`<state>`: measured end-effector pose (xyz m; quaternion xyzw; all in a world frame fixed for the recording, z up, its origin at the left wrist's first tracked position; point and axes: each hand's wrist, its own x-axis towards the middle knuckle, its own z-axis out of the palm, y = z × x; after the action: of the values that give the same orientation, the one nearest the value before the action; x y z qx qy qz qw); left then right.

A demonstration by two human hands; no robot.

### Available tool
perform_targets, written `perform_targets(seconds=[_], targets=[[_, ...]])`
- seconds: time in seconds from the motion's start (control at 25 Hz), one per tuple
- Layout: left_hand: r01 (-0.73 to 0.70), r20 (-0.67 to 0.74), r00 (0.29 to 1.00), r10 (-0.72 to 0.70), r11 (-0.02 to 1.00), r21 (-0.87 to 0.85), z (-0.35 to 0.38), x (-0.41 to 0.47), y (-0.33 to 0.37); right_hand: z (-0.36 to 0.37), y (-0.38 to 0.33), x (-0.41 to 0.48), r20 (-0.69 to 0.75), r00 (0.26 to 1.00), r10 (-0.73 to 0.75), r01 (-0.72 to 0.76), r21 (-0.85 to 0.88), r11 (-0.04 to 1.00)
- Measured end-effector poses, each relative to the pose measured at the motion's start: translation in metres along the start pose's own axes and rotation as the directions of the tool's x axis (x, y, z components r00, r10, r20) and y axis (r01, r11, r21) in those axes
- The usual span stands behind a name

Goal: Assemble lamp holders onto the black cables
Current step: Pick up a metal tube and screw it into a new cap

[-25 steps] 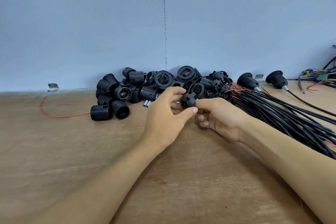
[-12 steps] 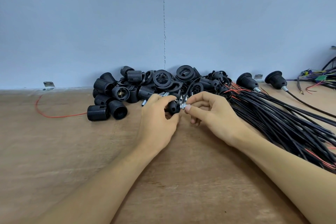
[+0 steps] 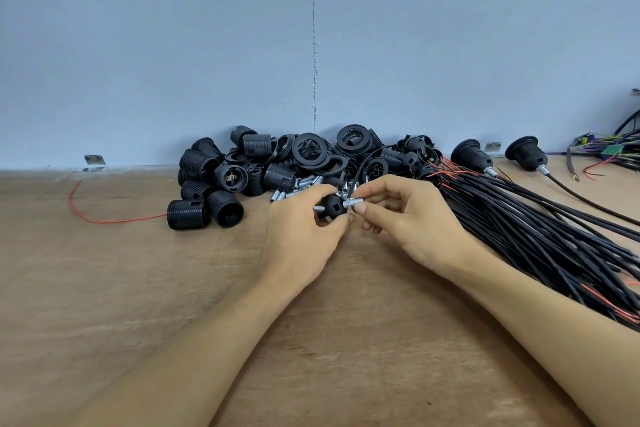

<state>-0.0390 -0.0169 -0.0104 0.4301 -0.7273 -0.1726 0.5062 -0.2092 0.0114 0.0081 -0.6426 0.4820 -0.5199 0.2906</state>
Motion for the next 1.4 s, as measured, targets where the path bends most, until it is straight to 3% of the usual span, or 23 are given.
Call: perform_targets(seconds=[0.2,0.56,0.88,1.04,1.4], targets=[[-0.039,0.01,0.999,0.039,0.999,0.034,-0.0009,0.0005,-0.0002,-0.0006,-0.0002,-0.0009,-0.003,0.999,-0.034,0.034,-0.071,0.997],[0.04,0.005,0.999,-0.039,0.996,-0.081,-0.0044,-0.0009,0.0048,-0.0016,-0.0034,0.0007,0.051,0.999,0.001,-0.006,0.093,0.996],[0.069,0.085,0.995,-0.06,0.991,-0.116,-0.0059,0.0012,0.0005,-0.0016,-0.0066,-0.0031,-0.008,0.998,-0.059,0.058,-0.127,0.99],[0.125,0.199,0.977,-0.08,0.967,-0.224,-0.0081,-0.0001,0.0009,-0.0034,-0.0054,-0.0029,-0.046,0.996,-0.078,0.068,-0.205,0.976],[0.277,0.278,0.946,-0.164,0.857,-0.436,-0.0099,0.0029,-0.0034,-0.0019,-0.0057,-0.0042,-0.068,0.997,-0.039,0.022,-0.237,0.971]])
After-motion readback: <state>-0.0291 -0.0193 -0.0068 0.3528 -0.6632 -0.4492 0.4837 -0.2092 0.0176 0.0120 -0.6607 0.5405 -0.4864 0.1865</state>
